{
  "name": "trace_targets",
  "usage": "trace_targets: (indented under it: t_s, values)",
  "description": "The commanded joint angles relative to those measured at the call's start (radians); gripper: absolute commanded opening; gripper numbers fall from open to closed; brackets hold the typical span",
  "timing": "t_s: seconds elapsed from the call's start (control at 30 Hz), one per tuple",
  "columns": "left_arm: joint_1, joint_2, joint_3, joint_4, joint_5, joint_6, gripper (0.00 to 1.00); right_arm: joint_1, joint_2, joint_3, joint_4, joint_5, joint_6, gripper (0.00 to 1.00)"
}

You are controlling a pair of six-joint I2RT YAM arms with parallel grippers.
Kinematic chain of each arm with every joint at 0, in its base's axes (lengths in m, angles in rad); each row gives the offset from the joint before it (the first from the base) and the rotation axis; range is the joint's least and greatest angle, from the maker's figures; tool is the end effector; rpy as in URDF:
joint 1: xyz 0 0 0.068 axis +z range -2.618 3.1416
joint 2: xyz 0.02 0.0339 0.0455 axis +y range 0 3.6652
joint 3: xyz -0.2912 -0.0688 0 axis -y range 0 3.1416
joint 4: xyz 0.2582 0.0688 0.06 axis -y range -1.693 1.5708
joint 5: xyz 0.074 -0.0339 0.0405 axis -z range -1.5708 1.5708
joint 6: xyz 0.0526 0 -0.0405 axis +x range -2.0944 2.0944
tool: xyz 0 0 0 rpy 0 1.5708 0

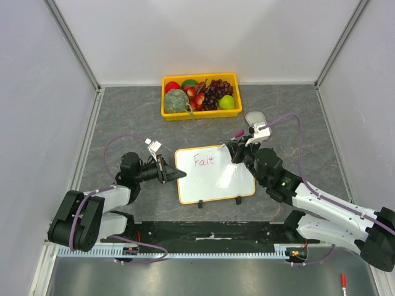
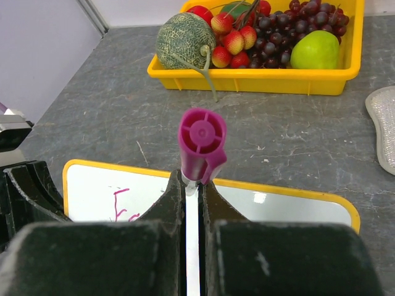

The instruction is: Write a sentence on the whiteboard

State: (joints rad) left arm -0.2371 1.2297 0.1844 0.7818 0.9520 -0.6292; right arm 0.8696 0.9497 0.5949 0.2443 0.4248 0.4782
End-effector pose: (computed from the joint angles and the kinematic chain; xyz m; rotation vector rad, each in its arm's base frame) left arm 0.1891 -0.0898 0.1674 0.3540 1.9447 -1.4514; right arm 0.1680 0.1653 0.3034 -0.0086 1.7143 0.6567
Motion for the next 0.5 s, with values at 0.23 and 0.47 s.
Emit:
trace_targets:
  t_s: [0.23, 0.47]
  values:
    - [0.001, 0.013, 0.010, -0.010, -0.078, 0.080, 0.02, -0.032, 0.029, 0.026, 0.010, -0.047, 0.007, 0.00]
    - [0.002, 0.013, 0.010, -0.010, -0.076, 0.080, 0.02, -0.035, 0.020, -0.006, -0.003, -0.066, 0.022, 0.00]
